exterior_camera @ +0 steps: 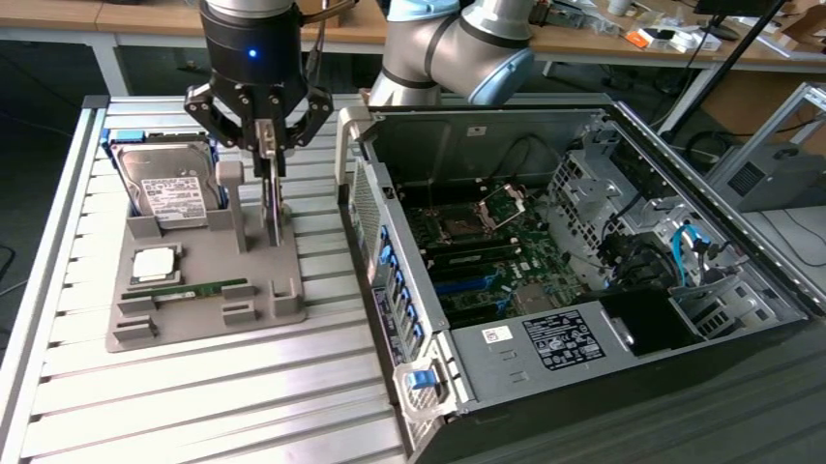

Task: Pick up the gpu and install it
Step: 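Pick up the gpu and move the gpu toward the slot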

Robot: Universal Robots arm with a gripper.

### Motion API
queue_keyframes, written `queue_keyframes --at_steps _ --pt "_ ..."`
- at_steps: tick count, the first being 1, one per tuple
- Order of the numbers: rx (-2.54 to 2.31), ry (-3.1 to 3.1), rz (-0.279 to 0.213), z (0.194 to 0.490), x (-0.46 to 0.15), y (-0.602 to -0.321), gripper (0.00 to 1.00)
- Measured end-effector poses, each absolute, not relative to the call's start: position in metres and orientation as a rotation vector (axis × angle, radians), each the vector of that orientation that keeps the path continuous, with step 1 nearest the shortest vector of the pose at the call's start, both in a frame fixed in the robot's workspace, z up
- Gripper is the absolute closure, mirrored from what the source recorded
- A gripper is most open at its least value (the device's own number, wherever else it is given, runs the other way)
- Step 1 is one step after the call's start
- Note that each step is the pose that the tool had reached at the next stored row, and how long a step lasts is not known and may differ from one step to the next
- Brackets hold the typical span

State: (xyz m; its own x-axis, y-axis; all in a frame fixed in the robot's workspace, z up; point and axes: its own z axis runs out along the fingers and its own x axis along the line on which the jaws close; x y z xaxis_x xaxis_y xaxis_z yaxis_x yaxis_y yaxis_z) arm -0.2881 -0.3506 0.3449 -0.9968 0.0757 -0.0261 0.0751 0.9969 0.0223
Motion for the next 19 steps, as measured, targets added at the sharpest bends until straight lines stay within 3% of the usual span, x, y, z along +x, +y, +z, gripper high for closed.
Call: queue_keyframes --at_steps 19 --pt "0.118 3.112 0.035 0.3525 -0.2881 -0.3505 0.73"
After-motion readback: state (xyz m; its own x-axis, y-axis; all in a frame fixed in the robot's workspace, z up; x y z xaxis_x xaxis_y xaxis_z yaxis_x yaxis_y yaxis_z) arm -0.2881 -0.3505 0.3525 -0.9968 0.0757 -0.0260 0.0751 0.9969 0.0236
